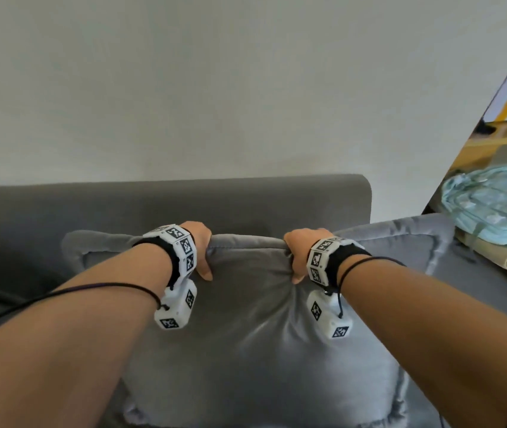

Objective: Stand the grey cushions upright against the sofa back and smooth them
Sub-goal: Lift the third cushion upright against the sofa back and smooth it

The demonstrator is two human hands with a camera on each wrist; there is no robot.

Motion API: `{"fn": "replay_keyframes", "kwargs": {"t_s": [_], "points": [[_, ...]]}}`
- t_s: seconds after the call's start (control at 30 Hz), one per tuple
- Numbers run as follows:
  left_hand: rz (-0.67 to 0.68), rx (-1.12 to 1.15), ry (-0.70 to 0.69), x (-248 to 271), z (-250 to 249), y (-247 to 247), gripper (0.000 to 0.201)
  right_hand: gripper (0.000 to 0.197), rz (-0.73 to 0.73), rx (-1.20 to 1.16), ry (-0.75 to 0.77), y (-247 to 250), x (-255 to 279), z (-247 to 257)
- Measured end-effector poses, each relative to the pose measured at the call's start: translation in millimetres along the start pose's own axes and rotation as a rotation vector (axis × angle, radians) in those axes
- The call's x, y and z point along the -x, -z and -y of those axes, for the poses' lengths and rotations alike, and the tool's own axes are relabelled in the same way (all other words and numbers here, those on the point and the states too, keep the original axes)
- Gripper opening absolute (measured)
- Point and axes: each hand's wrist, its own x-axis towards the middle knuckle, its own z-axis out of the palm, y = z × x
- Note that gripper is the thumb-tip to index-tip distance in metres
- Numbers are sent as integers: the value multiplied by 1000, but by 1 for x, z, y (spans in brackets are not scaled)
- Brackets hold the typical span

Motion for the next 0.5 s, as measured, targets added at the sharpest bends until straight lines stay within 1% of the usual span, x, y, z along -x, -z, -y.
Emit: {"fn": "replay_keyframes", "kwargs": {"t_s": [0.23,0.33,0.43,0.5], "points": [[-100,14,126,-22,102,30,63,40,-175,49,124,58,-82,65],[-134,26,170,-33,133,43,62,40,-205,50,148,77,-107,84],[-152,49,209,-42,154,48,61,43,-232,32,152,79,-130,101],[-156,50,239,-49,163,41,60,45,-252,34,141,72,-143,112]]}}
